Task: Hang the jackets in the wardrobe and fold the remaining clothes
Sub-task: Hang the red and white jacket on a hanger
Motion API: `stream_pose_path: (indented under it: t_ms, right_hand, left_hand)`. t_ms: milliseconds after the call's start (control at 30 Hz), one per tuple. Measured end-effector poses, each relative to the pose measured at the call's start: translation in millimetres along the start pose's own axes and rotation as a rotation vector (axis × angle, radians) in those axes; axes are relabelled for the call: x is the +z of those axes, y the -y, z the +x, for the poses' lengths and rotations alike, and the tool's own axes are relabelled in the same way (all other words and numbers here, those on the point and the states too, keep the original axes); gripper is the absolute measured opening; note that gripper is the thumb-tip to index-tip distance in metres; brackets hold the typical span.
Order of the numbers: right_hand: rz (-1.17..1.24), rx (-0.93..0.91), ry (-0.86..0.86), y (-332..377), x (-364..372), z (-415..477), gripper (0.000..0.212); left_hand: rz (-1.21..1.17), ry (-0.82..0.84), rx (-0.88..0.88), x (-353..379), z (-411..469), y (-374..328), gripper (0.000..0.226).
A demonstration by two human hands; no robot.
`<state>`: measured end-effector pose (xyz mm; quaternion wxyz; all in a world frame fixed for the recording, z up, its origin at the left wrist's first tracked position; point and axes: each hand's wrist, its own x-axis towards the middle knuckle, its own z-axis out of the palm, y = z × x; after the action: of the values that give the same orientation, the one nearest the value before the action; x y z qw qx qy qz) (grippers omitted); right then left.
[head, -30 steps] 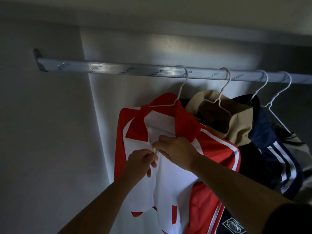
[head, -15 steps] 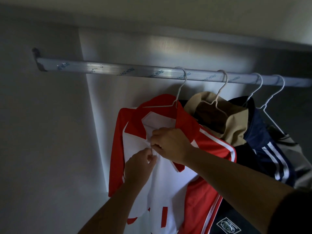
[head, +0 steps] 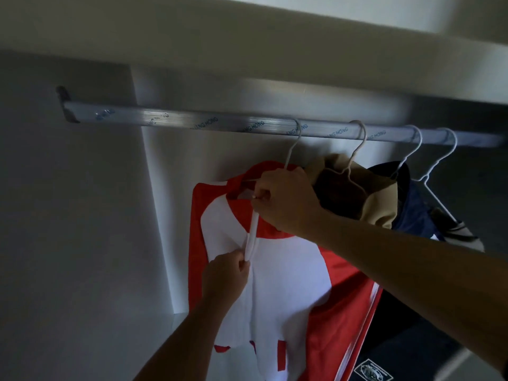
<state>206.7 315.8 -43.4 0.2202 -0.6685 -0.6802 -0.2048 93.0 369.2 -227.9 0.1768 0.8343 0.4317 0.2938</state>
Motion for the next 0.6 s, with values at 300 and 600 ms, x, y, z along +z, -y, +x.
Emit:
stream_pose_path:
  t_ms: [300,600]
  right_hand:
    - [0.105,0.17,0.025,-34.8,-12.0,-30.5,0.044]
    - [0.111,0.449,0.355,-72.6,-11.7,-82.3,0.026]
  left_hand:
    - [-0.027,0.125,-0.099,-15.2,7.3,-3.4,0.013]
    - [-0.621,0.064,-0.033,-67.5,57.5,-76.2,0.041]
